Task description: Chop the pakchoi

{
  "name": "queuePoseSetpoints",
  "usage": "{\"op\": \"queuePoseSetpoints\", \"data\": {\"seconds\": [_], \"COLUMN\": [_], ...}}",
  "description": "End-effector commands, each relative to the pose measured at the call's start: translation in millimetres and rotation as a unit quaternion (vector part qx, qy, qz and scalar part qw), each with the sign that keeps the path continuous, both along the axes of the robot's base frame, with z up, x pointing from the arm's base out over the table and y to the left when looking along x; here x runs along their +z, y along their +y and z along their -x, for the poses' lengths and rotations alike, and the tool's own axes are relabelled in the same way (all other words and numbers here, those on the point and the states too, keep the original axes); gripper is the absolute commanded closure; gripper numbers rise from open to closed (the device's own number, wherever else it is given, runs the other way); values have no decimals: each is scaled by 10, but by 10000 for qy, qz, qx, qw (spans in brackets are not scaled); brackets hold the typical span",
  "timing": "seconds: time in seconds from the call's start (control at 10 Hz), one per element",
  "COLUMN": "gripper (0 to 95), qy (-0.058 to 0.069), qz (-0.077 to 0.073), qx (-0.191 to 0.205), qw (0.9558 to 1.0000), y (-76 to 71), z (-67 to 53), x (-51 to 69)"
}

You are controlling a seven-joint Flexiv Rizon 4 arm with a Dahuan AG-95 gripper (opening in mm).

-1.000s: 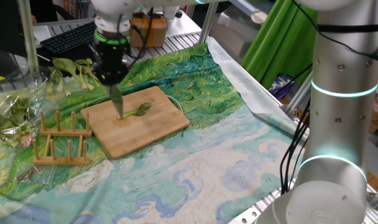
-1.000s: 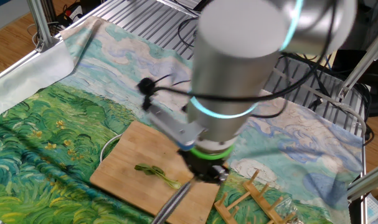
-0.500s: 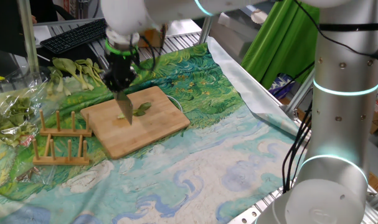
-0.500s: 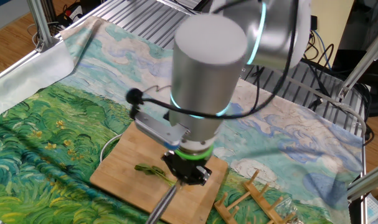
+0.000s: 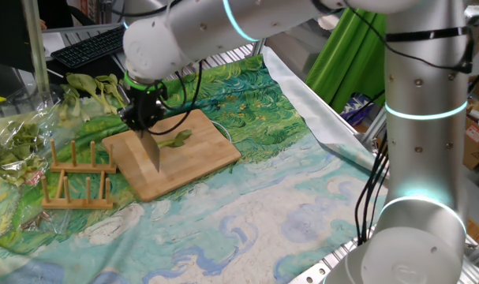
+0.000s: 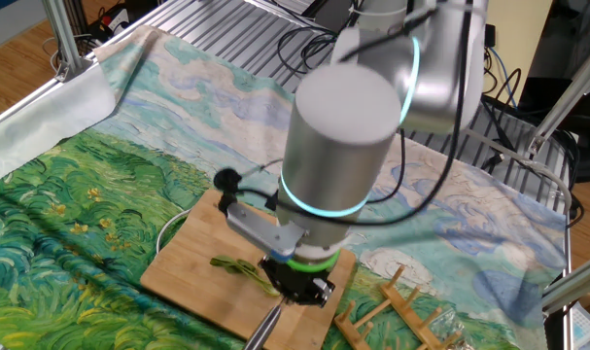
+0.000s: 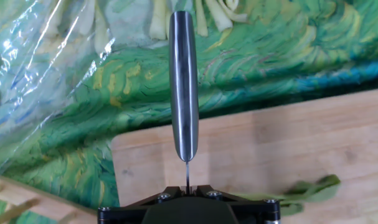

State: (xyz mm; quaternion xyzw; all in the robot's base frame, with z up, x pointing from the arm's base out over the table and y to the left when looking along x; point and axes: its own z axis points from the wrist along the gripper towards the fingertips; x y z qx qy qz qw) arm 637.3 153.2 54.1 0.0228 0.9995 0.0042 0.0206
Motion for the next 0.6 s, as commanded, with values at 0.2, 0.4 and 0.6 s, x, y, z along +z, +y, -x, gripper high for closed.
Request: {"op": "queuePoseSetpoints", "data": {"seconds": [0.2, 0.4, 0.6], "gripper": [950, 950, 950], "qy": [-28, -91, -136], "qz": [7, -4, -14], "qx": [-10, -30, -37], "qw": [10000, 10000, 9999], "y": [-4, -3, -5], "z": [21, 28, 41], "x": [-78, -143, -198]}}
